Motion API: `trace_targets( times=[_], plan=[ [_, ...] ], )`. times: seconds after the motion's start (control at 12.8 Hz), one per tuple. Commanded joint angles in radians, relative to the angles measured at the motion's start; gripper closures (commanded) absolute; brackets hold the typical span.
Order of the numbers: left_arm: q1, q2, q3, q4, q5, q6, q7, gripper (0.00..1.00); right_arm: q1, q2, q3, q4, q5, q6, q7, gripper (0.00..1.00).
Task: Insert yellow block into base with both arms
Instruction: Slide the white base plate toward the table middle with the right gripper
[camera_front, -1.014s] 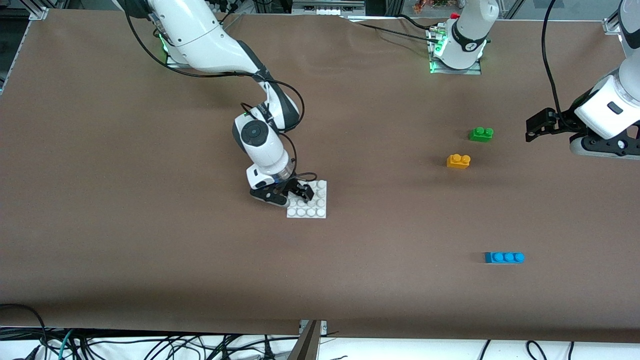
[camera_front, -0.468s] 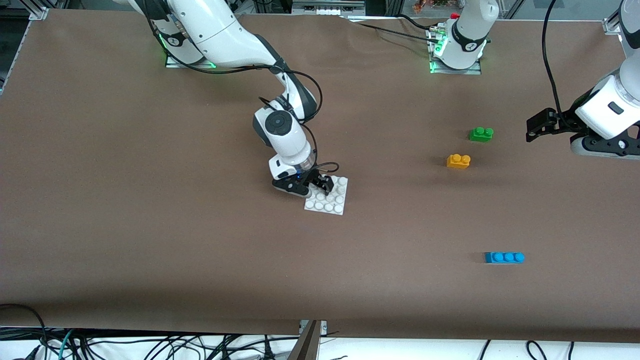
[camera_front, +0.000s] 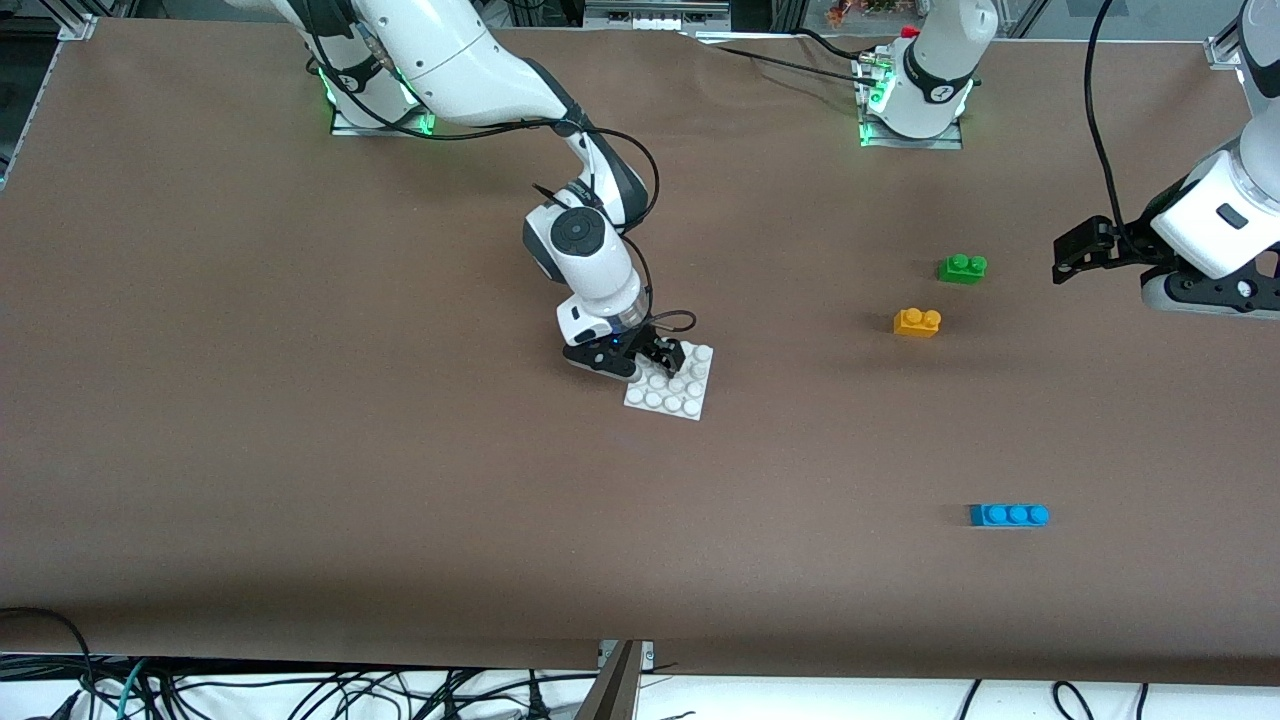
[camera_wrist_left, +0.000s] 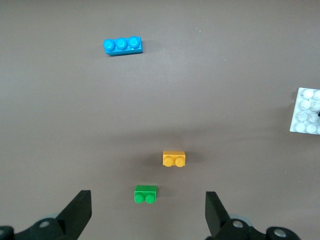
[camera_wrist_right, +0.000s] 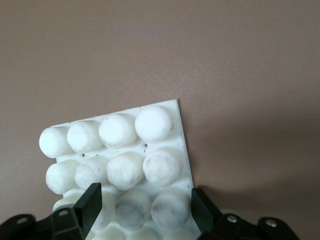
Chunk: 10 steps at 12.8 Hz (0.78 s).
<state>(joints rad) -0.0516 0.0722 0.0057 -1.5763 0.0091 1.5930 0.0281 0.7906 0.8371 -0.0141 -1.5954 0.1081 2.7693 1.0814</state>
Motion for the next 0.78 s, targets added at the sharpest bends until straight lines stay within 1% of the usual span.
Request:
trace_targets(
  times=[0.0,0.16,0.39,0.47,0.55,0.62,0.7],
  plan=[
    [0.006,0.012,-0.003,0.033,0.015,-0.024,0.010,0.00,0.028,0.045,-0.015,0.060,-0.086,0.004,0.011,0.19],
    [0.006,0.012,-0.004,0.032,0.014,-0.024,0.009,0.00,0.038,0.045,-0.015,0.058,-0.134,0.004,0.011,0.19],
    [0.010,0.012,-0.001,0.032,0.015,-0.024,0.019,0.00,0.042,0.042,-0.018,0.064,-0.143,0.001,0.008,0.18],
    [0.009,0.012,-0.003,0.032,0.015,-0.024,0.018,0.00,0.042,0.037,-0.026,0.069,-0.139,-0.019,0.008,0.13],
    [0.009,0.012,-0.003,0.032,0.015,-0.024,0.015,0.00,0.036,0.033,-0.030,0.099,-0.133,-0.058,0.008,0.09],
    [0.009,0.012,-0.003,0.032,0.015,-0.024,0.015,0.00,0.032,0.031,-0.032,0.148,-0.130,-0.129,0.008,0.02],
    [0.009,0.012,-0.001,0.032,0.015,-0.024,0.015,0.00,0.024,0.030,-0.038,0.204,-0.130,-0.214,0.003,0.01]
  ],
)
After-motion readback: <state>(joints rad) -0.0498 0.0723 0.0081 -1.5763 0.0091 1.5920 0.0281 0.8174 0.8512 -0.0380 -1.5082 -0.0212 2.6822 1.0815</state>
